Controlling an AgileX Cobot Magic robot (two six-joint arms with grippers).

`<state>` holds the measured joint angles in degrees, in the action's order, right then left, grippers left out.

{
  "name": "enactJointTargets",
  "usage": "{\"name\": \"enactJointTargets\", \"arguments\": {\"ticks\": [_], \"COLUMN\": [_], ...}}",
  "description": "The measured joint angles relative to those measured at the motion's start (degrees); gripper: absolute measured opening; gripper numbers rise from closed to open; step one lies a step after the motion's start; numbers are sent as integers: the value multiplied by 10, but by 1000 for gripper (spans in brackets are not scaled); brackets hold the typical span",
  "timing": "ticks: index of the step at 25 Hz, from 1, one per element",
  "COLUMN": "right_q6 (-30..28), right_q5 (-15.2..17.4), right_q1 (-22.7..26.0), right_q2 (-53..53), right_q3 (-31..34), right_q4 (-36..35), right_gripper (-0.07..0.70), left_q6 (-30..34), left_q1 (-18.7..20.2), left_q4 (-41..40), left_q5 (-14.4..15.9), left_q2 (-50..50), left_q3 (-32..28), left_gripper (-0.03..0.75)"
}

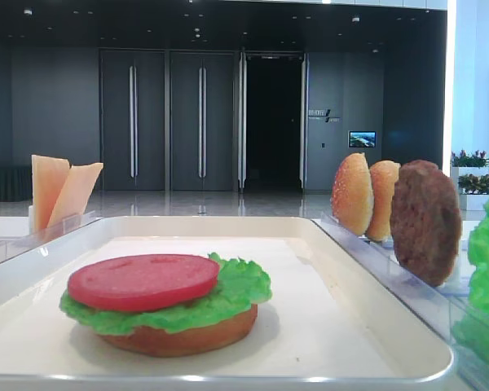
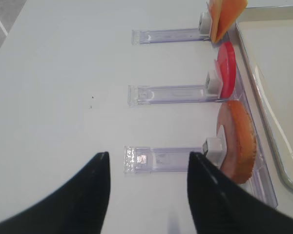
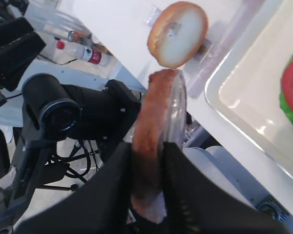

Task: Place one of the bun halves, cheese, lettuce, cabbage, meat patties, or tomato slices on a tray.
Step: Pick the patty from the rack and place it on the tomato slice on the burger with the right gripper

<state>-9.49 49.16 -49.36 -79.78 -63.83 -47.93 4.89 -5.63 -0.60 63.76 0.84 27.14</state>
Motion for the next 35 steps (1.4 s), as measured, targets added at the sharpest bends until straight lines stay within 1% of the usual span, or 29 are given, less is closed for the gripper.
{"name": "enactJointTargets", "arguments": {"ticks": [2, 4, 6, 9, 10, 11, 14, 16, 19, 21, 25, 28, 35], "right_q6": [-44, -73, -110, -178, -207, -232, -328, -374, -427, -462, -507, -526, -570], "right_q5": [0, -3, -3, -5, -12, -10, 2, 19, 40, 45, 44, 31, 35], "right_q1": [0, 3, 14, 49, 65, 79, 124, 150, 176, 184, 185, 185, 185], "right_q2": [-16, -26, -32, -35, -35, -35, -35, -36, -36, -36, -37, -46, -120], "right_q3": [0, 4, 17, 54, 69, 83, 128, 157, 195, 217, 240, 239, 239], "right_q4": [-31, -57, -87, -154, -184, -216, -306, -350, -400, -435, -478, -497, -532], "right_gripper": [172, 172, 172, 172, 172, 172, 172, 172, 172, 172, 172, 172, 172], "left_q6": [0, 0, 0, -1, -1, -2, -2, -2, -2, -3, -4, -4, -4], "left_q1": [0, 0, 0, 0, 0, 0, 0, 0, 0, 0, 0, 0, 0], "left_q4": [0, 0, 0, 0, 0, 0, 0, 0, 0, 0, 0, 0, 0], "left_q5": [0, 0, 0, 0, 0, 0, 0, 0, 0, 0, 0, 0, 0], "left_q2": [0, 0, 0, 0, 0, 0, 0, 0, 0, 0, 0, 0, 0], "left_q3": [0, 0, 0, 0, 0, 0, 0, 0, 0, 0, 0, 0, 0], "left_gripper": [391, 391, 391, 391, 391, 391, 391, 391, 391, 391, 391, 391, 391]}}
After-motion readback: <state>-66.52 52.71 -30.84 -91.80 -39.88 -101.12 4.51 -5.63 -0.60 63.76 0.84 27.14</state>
